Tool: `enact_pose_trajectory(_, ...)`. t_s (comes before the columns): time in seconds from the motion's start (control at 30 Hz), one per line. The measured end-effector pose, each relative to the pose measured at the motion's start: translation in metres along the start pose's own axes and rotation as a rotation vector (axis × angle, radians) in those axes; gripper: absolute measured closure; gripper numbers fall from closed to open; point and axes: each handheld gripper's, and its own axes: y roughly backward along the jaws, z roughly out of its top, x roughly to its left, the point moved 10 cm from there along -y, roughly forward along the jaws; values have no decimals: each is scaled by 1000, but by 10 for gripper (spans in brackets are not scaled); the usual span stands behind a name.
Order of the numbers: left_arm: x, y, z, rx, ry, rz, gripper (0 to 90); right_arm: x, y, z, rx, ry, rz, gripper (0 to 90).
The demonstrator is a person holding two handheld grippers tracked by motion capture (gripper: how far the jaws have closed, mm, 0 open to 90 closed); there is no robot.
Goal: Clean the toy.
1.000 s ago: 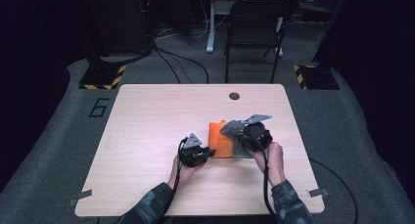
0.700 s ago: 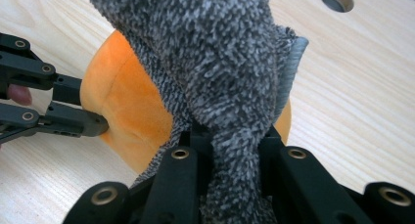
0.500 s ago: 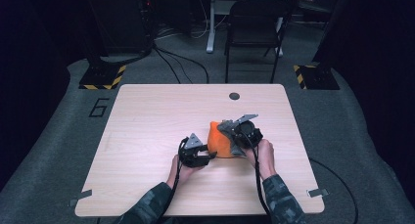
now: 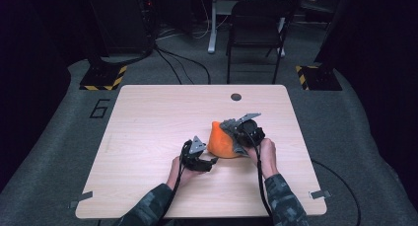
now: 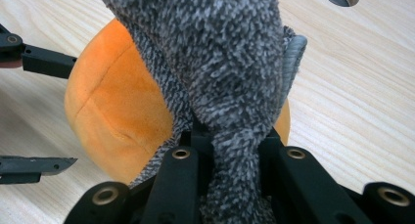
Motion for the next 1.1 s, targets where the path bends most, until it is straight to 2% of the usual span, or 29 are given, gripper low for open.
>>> enact_pose_trajectory(0.2,1,-3,2,-3,-10,8,185,0,0,0,2,1,-1,776)
enact_pose_trajectory(0.33,-1,-8,3,15,-46,6,182,0,-1,0,-1,-5,3,776)
enact_pose_trajectory(0.4,-3,-9,2,29,-63,12,224,0,-1,0,-1,-11,3,776)
enact_pose_trajectory(0.63,-2,-10,4,18,-77,31,375,-1,-2,1,-8,-12,15,775)
enact_pose_trajectory(0.7,-2,-11,4,18,-83,34,392,-1,-2,1,-6,-13,16,775)
enact_pose_trajectory(0.97,-3,-12,7,4,-117,54,711,-1,-1,1,-18,-13,15,774)
enact_pose_trajectory(1.1,-3,-11,7,2,-109,42,759,-1,5,5,-58,-26,15,764)
